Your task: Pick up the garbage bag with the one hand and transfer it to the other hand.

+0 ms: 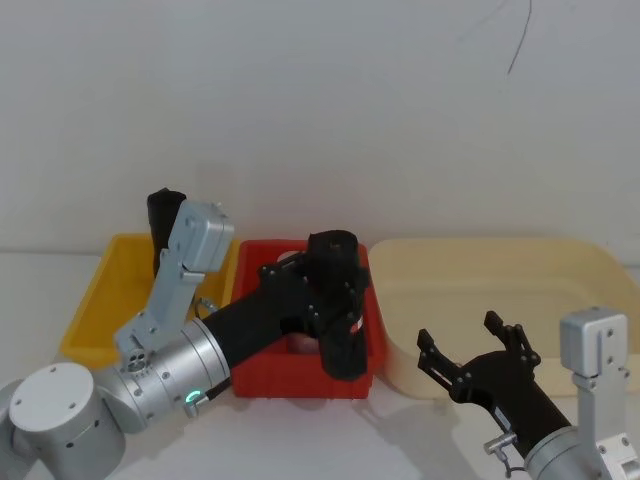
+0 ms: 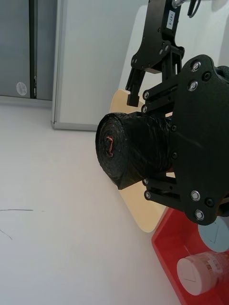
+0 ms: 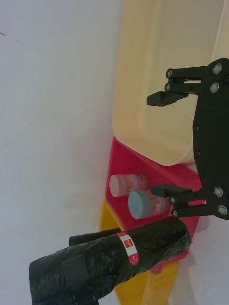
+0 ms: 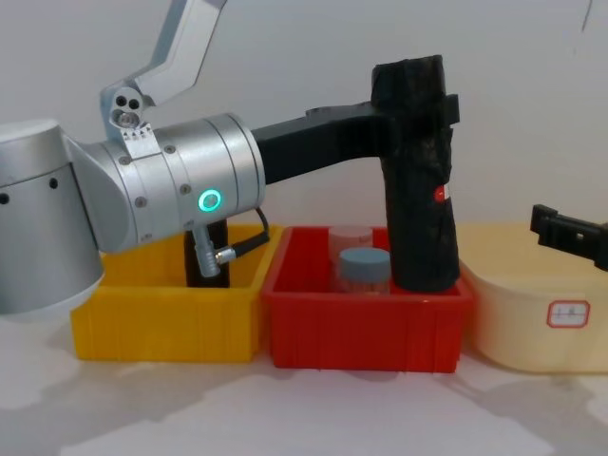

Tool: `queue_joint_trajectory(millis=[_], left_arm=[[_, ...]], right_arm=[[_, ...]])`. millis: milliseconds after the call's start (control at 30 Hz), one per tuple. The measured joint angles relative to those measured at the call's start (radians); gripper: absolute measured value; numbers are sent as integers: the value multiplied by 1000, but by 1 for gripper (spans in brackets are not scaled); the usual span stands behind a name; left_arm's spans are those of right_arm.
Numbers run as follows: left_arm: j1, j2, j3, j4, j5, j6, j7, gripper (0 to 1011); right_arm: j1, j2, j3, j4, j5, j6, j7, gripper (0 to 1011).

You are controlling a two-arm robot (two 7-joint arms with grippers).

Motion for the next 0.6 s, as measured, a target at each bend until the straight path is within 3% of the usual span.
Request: queue_joint_trajectory(millis=[333,600], left_arm=[[-5,-1,5,7,-6,0,6,516],[-8,-2,7,10,-9,0,9,516]], right_arm=[[1,7,-2,-3,-1,0,13,1001],[9,38,-14,-15,-2,11,74,1001]])
